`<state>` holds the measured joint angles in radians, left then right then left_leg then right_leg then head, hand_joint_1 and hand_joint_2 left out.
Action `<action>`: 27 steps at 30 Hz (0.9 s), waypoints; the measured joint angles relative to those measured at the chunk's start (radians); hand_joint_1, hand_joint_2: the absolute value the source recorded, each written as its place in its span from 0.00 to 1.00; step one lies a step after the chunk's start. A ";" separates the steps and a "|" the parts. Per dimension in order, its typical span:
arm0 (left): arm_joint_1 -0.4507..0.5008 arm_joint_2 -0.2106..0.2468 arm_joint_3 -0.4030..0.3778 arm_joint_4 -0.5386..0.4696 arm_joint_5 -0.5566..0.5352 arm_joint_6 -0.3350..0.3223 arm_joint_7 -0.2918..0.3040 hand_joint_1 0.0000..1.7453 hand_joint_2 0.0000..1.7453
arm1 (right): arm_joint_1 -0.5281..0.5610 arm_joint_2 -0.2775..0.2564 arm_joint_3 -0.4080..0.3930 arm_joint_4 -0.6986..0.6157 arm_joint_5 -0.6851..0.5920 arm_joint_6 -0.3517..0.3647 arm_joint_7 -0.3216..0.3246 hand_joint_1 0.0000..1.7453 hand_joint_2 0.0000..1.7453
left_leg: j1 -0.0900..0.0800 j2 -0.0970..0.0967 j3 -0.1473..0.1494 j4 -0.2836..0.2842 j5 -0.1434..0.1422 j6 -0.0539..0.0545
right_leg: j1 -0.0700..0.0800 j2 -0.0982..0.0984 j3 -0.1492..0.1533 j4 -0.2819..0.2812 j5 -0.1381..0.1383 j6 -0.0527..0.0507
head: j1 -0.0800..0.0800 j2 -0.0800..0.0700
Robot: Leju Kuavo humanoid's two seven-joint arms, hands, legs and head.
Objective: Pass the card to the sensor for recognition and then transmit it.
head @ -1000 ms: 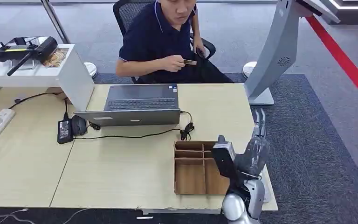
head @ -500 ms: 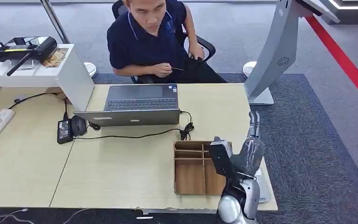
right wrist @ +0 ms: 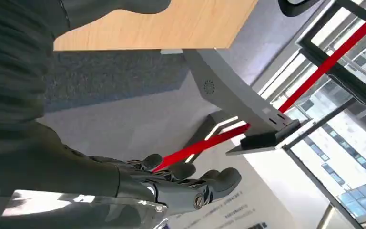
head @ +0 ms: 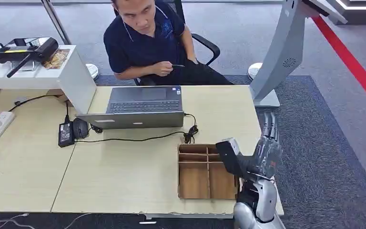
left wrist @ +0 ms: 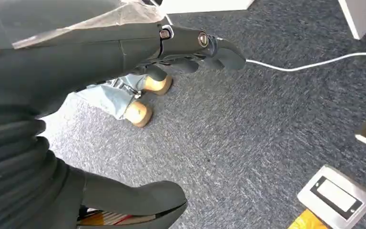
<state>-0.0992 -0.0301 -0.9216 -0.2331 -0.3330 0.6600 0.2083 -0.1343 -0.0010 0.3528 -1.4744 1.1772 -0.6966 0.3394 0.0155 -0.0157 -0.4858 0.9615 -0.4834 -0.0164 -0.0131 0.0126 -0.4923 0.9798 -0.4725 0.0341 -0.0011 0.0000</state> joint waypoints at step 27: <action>0.000 0.013 -0.004 0.000 0.011 -0.004 -0.016 0.00 1.00 | -0.095 -0.364 0.278 -0.213 -0.042 0.403 0.144 0.00 1.00 | 0.000 0.000 0.000 0.000 0.000 0.000 | 0.000 0.000 0.000 0.000 0.000 0.000 | 0.000 0.000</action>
<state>-0.0988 -0.0168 -0.9255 -0.2331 -0.3216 0.6561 0.1923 -0.2292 -0.3655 0.6310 -1.6869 1.1356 -0.2937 0.4833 0.0154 -0.0161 -0.4859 0.9619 -0.4834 -0.0164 -0.0133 0.0125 -0.4923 0.9798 -0.4724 0.0342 -0.0011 0.0000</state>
